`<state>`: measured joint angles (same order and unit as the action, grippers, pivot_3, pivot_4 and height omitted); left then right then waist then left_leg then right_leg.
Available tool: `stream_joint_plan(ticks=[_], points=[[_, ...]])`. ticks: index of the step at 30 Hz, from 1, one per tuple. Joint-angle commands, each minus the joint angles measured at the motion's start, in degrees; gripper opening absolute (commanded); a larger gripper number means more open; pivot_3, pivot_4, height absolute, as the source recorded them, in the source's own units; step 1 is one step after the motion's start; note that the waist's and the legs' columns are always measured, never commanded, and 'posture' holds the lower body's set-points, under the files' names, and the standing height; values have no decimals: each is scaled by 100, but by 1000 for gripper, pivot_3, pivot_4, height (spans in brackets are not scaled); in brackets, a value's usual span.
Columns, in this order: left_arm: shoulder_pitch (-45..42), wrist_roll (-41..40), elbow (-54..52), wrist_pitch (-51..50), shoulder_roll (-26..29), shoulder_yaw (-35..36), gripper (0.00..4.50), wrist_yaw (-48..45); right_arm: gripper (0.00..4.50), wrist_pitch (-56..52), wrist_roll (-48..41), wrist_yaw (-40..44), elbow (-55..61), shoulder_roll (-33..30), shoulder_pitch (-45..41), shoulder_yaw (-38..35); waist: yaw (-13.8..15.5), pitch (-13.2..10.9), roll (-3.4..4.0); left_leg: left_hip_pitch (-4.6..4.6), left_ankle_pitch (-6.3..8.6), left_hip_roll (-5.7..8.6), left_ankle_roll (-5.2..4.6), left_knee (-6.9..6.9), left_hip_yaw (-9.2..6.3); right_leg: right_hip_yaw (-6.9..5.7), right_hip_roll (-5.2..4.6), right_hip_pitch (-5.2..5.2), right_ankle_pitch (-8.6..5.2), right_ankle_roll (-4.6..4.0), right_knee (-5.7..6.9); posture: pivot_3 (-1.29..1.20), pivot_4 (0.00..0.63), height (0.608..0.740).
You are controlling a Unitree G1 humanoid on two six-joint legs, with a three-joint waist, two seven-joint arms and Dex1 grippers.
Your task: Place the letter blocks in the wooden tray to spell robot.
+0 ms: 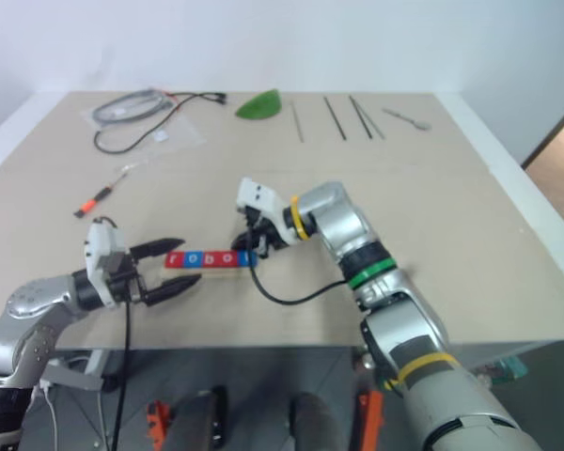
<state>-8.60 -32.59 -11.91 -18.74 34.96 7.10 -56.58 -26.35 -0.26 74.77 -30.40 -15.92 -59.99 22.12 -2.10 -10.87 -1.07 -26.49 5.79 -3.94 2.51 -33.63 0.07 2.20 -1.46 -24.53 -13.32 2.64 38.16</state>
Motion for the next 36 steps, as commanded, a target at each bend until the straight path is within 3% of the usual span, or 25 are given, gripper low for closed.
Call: stream_joint_plan(ticks=[1, 20, 24, 30, 36], points=[[-23, -40, -102, 47, 50, 143, 4500, 27, 50, 61, -1, -13, 245, -24, 20, 18, 0, 0, 0, 0, 0, 0, 0, 0, 0, 0, 0, 0, 0, 0, 0, 0, 150, 740], [-61, -86, -168, 18, 32, 143, 4500, 58, 50, 213, 71, -189, -98, 78, -10, 10, -1, 0, 0, 0, 0, 0, 0, 0, 0, 0, 0, 0, 0, 1, 0, 0, 150, 740], [-96, -249, -257, -69, 54, 264, 4500, 75, 50, -90, -299, -96, 31, 42, -368, -403, 0, 0, 0, 0, 0, 0, 0, 0, 0, 0, -1, 0, 0, 1, 0, 0, 150, 740], [-58, -955, -549, -778, 191, 747, 4500, 387, 50, -460, -751, 354, 668, -466, -416, -686, 11, 2, -4, -1, 0, -2, 0, 0, -1, 0, -1, 0, -3, 4, 0, 0, 150, 740], [794, -895, -1033, -1434, 582, 1237, 4500, 1013, 50, -655, -842, 271, 1743, -1285, 555, -852, 6, 4, -7, 0, 7, -2, 10, 0, 1, 1, -5, 8, -24, 8, -2, 0, 150, 740]])
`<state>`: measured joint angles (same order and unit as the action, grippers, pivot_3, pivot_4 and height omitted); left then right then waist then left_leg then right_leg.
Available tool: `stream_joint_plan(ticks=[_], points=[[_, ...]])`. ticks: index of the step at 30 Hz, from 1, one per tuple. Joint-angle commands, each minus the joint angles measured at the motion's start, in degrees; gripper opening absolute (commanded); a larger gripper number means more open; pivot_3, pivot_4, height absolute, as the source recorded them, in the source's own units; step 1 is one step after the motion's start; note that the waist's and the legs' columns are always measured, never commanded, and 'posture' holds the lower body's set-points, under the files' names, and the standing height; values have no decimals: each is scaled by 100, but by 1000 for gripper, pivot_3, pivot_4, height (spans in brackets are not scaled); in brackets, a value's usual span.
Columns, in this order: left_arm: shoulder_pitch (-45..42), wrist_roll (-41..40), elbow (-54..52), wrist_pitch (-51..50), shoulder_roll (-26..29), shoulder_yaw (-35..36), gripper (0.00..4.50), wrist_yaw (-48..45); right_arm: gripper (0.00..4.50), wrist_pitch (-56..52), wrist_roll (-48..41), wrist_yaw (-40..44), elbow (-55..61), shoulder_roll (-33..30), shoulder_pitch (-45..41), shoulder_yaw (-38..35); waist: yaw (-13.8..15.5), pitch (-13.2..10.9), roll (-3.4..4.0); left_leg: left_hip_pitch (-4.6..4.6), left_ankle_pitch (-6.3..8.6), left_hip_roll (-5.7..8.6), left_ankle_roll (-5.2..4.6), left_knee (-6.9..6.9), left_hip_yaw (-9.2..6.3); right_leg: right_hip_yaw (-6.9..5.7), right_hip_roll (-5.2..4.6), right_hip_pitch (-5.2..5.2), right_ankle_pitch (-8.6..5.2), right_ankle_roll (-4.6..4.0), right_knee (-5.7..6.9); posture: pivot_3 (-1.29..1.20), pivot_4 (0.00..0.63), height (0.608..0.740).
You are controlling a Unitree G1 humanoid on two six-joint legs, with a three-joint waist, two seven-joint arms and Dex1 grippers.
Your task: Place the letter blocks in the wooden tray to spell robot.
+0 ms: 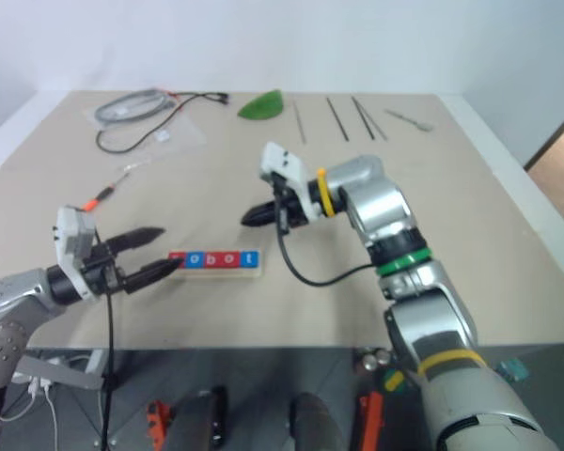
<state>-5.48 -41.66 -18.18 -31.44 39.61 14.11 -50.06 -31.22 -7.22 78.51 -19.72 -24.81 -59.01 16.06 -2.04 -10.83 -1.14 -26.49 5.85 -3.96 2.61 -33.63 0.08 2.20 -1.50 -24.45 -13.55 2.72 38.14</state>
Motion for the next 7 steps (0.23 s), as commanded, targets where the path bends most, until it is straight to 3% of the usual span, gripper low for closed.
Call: stream_joint_plan(ticks=[1, 4, 7], points=[[649, -116, -437, -268, 163, 749, 4500, 376, 50, -284, -219, -163, 877, -529, 660, -381, 1, -1, 0, 0, 0, 0, 0, 0, 1, 0, -1, 0, -1, -1, 0, 0, 150, 740], [1199, -275, -431, -355, 270, 1409, 4500, 325, 50, -772, -508, -581, 1603, -935, 1433, -1097, 2, 0, -4, -3, 3, 0, 5, 6, 3, 1, -3, -10, -4, -9, 1, 0, 150, 740], [1418, -296, -258, -349, 345, 1622, 4500, 187, 50, -1128, -737, -932, 2107, -1060, 1903, -1526, 6, -1, -6, -6, 4, 0, 6, 14, 2, 1, -2, -20, -8, -15, 1, 0, 150, 740]])
